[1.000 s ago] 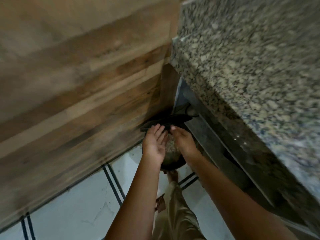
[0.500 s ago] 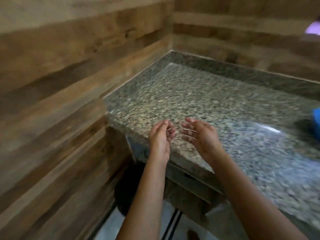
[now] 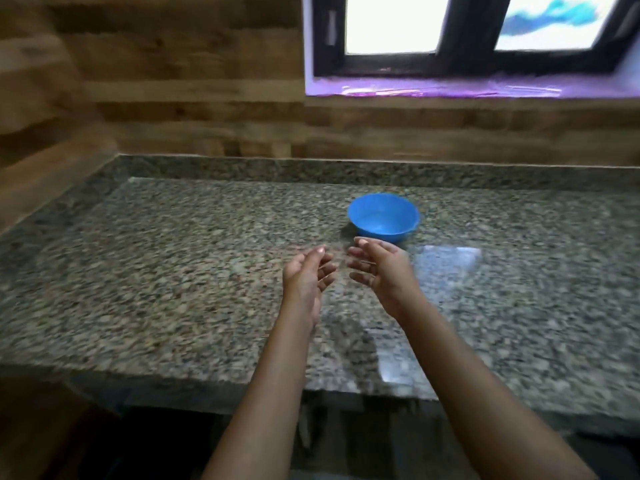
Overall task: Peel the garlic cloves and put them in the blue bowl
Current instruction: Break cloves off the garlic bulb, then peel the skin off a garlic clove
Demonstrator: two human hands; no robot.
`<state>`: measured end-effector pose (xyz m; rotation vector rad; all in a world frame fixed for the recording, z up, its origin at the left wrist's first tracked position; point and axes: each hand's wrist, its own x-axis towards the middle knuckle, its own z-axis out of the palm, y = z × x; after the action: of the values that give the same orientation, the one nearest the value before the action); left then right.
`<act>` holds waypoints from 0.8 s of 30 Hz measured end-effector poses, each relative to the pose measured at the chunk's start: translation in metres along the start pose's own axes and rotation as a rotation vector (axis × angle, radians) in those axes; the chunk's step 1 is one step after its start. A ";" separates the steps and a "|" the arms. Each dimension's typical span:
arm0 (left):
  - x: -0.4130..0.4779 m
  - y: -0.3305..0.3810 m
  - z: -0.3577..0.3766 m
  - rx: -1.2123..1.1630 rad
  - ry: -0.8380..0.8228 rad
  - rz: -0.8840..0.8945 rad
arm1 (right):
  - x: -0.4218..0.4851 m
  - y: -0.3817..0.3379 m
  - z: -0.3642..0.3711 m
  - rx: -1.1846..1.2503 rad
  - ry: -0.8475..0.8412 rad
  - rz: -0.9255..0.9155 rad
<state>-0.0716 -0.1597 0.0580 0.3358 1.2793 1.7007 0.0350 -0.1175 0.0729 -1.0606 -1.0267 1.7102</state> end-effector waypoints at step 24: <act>0.073 -0.102 0.119 1.031 -0.049 0.453 | 0.097 -0.015 -0.130 -0.019 0.213 0.117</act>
<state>0.0253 -0.0302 -0.0026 1.3330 2.0758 1.2066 0.1328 0.0031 0.0257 -1.3070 -0.8616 1.6394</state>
